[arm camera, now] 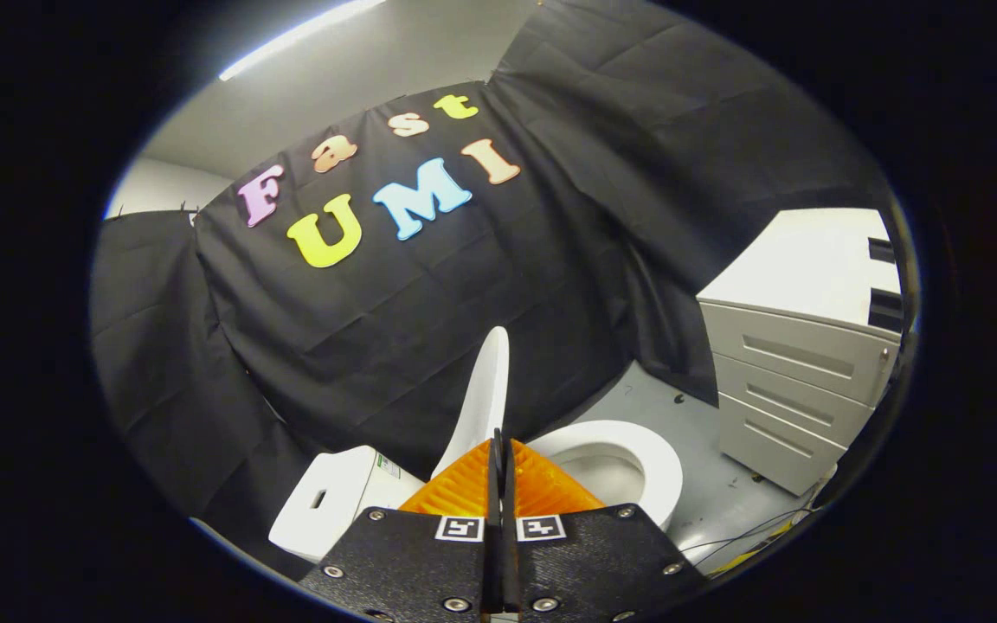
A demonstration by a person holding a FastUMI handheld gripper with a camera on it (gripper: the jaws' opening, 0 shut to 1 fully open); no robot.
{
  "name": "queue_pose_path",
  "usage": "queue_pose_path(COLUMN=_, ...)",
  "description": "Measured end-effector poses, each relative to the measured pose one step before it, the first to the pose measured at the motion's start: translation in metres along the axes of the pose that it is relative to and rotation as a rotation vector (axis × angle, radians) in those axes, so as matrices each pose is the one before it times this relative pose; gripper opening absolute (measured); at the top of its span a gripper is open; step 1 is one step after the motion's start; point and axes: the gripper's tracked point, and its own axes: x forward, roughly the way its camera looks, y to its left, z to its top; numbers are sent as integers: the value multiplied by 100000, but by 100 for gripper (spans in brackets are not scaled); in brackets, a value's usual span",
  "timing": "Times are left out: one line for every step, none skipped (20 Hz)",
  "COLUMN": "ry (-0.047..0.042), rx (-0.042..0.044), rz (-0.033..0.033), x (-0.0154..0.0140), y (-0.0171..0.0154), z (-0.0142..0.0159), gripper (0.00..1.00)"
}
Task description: Open the toilet lid.
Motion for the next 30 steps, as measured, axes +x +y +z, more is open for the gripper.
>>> queue_pose_path(ry=-613, rx=-1661, rz=313, x=-78, y=689, z=154, gripper=0)
queue_pose_path(ry=-395, rx=-1674, rz=178, x=-72, y=550, z=144, gripper=0)
queue_pose_path(ry=-515, rx=-1291, rz=-34, x=-65, y=333, z=53, gripper=0)
queue_pose_path(ry=-793, rx=-1631, rz=-301, x=69, y=174, z=-10, gripper=0)
queue_pose_path(ry=-97, rx=-531, rz=-161, x=-208, y=347, z=128, gripper=0)
queue_pose_path(ry=-329, rx=-711, rz=60, x=10, y=336, z=157, gripper=0)
queue_pose_path(ry=-469, rx=-168, rz=465, x=-36, y=414, z=90, gripper=0)
queue_pose_path(ry=-26, rx=-479, rz=165, x=93, y=368, z=144, gripper=0)
queue_pose_path(ry=-330, rx=-501, rz=499, x=-136, y=388, z=68, gripper=0)
queue_pose_path(ry=-107, rx=-1001, rz=337, x=-57, y=429, z=159, gripper=0)
queue_pose_path(ry=-575, rx=-1091, rz=630, x=-92, y=570, z=181, gripper=0)
queue_pose_path(ry=-215, rx=-1190, rz=541, x=59, y=631, z=184, gripper=0)
queue_pose_path(ry=-674, rx=-1562, rz=709, x=-71, y=703, z=179, gripper=0)
queue_pose_path(ry=-333, rx=-1488, rz=1069, x=11, y=862, z=228, gripper=0)
queue_pose_path(ry=-805, rx=-2129, rz=536, x=-112, y=710, z=188, gripper=0)
queue_pose_path(ry=-437, rx=-2180, rz=725, x=-11, y=899, z=197, gripper=0)
queue_pose_path(ry=-245, rx=-2323, rz=375, x=-217, y=548, z=65, gripper=0)
queue_pose_path(ry=-601, rx=-1910, rz=308, x=-65, y=681, z=179, gripper=0)
queue_pose_path(ry=-362, rx=-1941, rz=346, x=108, y=667, z=247, gripper=0)
queue_pose_path(ry=-485, rx=-1284, rz=412, x=-60, y=807, z=253, gripper=0)
queue_pose_path(ry=-352, rx=-1563, rz=881, x=58, y=664, z=87, gripper=0)
queue_pose_path(ry=-261, rx=-1659, rz=334, x=-26, y=654, z=241, gripper=0)
queue_pose_path(ry=-566, rx=-1804, rz=736, x=-105, y=683, z=71, gripper=0)
queue_pose_path(ry=-130, rx=-1833, rz=389, x=-6, y=567, z=180, gripper=0)
queue_pose_path(ry=-660, rx=-1240, rz=693, x=-165, y=702, z=-54, gripper=0)
queue_pose_path(ry=-439, rx=-1730, rz=1150, x=-114, y=780, z=198, gripper=0)
queue_pose_path(ry=-607, rx=-1598, rz=568, x=-13, y=609, z=140, gripper=0)
queue_pose_path(ry=-262, rx=-2168, rz=803, x=114, y=723, z=116, gripper=0)
queue_pose_path(ry=5, rx=-1280, rz=674, x=0, y=692, z=65, gripper=0)
queue_pose_path(ry=-288, rx=-1245, rz=1001, x=165, y=753, z=91, gripper=0)
